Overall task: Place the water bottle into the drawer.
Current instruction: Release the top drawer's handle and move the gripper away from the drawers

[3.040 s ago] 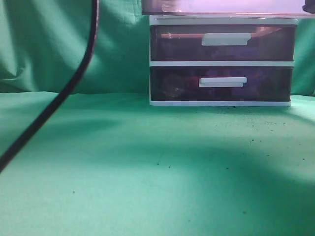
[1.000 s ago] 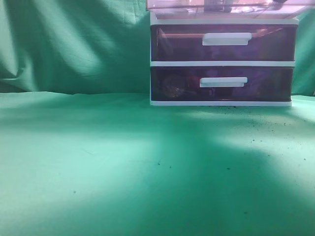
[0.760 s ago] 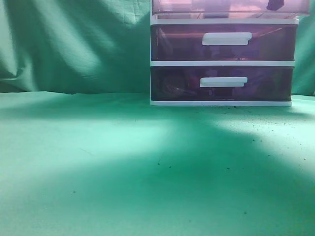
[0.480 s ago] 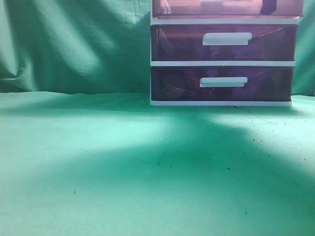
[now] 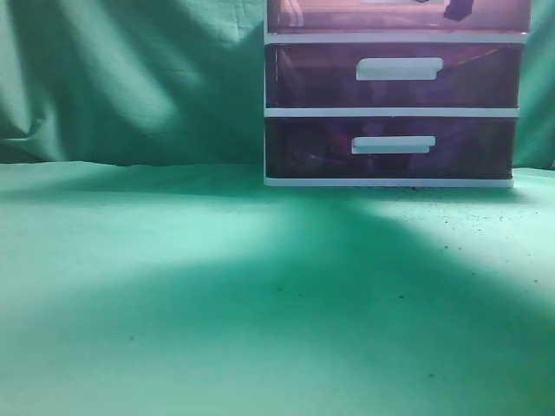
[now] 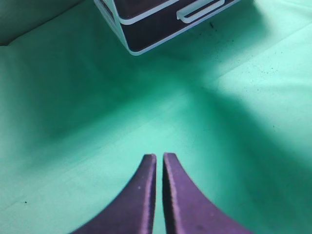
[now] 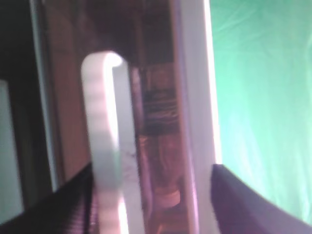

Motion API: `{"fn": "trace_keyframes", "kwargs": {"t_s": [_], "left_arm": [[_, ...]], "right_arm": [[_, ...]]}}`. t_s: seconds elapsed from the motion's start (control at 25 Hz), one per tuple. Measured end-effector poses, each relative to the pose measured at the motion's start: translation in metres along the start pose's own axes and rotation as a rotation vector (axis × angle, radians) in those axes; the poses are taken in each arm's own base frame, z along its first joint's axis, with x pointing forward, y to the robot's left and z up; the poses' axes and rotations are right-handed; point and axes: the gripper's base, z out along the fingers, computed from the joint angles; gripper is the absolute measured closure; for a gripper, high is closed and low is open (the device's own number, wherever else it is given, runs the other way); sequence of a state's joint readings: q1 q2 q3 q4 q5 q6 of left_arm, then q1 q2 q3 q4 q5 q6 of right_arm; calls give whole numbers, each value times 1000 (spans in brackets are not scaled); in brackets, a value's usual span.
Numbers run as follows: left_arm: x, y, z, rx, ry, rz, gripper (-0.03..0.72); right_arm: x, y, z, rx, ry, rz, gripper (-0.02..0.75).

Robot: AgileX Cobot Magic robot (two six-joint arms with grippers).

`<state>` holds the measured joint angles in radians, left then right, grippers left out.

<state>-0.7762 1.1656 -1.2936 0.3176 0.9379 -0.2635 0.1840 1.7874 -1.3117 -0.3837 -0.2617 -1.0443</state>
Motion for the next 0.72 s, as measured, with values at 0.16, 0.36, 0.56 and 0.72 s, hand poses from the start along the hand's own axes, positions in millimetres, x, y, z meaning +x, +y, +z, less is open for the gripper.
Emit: {"fn": "trace_keyframes", "kwargs": {"t_s": [0.16, 0.36, 0.56, 0.72], "left_arm": [[0, 0, 0, -3, 1, 2, 688], [1, 0, 0, -5, 10, 2, 688], [2, 1, 0, -8, 20, 2, 688], [2, 1, 0, -9, 22, 2, 688]], "right_arm": [[-8, 1, -1, -3, -20, 22, 222], [-20, 8, -1, -68, -19, 36, 222], [-54, -3, -16, -89, -64, 98, 222], [-90, -19, -44, -133, -94, 209, 222]]}}
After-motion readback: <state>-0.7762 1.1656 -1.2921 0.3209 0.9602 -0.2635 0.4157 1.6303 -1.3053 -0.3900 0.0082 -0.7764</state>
